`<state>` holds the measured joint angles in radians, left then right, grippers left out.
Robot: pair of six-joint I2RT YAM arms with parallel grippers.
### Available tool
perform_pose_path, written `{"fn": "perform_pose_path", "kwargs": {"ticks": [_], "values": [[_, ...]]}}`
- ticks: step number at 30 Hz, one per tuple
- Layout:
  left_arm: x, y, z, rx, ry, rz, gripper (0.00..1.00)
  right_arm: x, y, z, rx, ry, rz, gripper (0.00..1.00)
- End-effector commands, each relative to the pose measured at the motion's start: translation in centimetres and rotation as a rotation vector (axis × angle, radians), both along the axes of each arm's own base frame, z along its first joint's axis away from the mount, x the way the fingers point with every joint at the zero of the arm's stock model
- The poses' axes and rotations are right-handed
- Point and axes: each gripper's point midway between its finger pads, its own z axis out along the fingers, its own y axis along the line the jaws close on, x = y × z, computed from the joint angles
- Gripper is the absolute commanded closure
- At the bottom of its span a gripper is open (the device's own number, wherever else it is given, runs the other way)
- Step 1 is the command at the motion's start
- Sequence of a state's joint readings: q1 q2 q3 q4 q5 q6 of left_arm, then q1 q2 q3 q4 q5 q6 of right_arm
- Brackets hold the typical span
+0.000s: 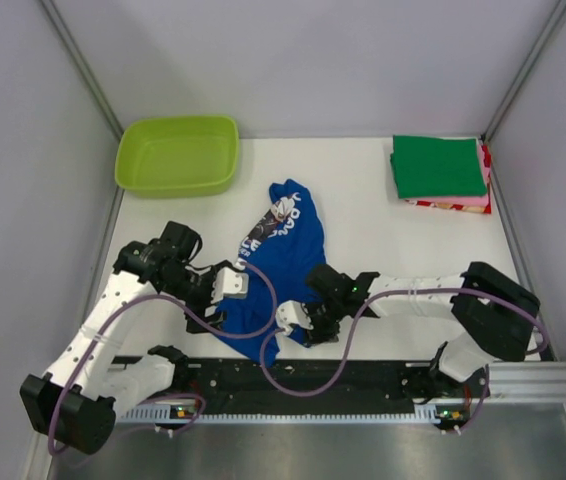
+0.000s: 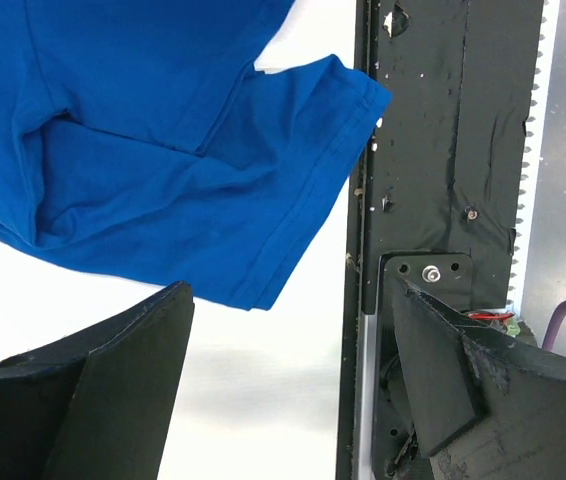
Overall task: Fold and stack the t-shirts
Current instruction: Flatten out the tshirt
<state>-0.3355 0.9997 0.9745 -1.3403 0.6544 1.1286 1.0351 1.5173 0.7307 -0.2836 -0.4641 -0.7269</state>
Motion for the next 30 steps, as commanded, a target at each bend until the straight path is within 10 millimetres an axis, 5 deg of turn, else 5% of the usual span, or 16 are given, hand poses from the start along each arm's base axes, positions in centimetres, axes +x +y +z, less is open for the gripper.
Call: {"fn": "perform_pose_path", "kwargs": {"ticks": [1,4,7,10,14,16,22,30], "values": [[-2.2,0.7,-0.3,0.028,0.109,0.016,0.16,-0.9,0.6,-0.9,-0.06,0.031,0.069,0.65],[-2.2,0.6,-0.1,0.026,0.112,0.02,0.16,-0.8,0.7,-0.9,-0.066,0.037,0.055,1.0],[-2.2,0.6,-0.1,0.026,0.115,0.016,0.16,1.3,1.4,0.8,-0.03,-0.013,-0.055,1.0],[-2.2,0.0,0.5,-0.005,0.116,-0.002,0.18,5.7,2.2,4.4,0.066,-0.092,-0.265,1.0],[-3.1,-2.0,3.8,-0.111,0.108,-0.126,0.22,11.7,1.2,11.3,0.267,-0.055,-0.59,1.0],[-3.1,-2.7,3.9,-0.106,0.092,-0.174,0.22,14.1,-0.3,14.7,0.382,-0.055,-0.711,1.0],[-4.1,-5.9,-1.9,0.067,0.126,-0.339,0.25,19.5,-6.8,20.2,0.626,-0.167,-1.058,1.0],[-6.7,-9.4,-8.6,0.226,0.102,-0.515,0.17,21.5,-12.0,21.5,0.692,-0.206,-1.264,1.0]]}}
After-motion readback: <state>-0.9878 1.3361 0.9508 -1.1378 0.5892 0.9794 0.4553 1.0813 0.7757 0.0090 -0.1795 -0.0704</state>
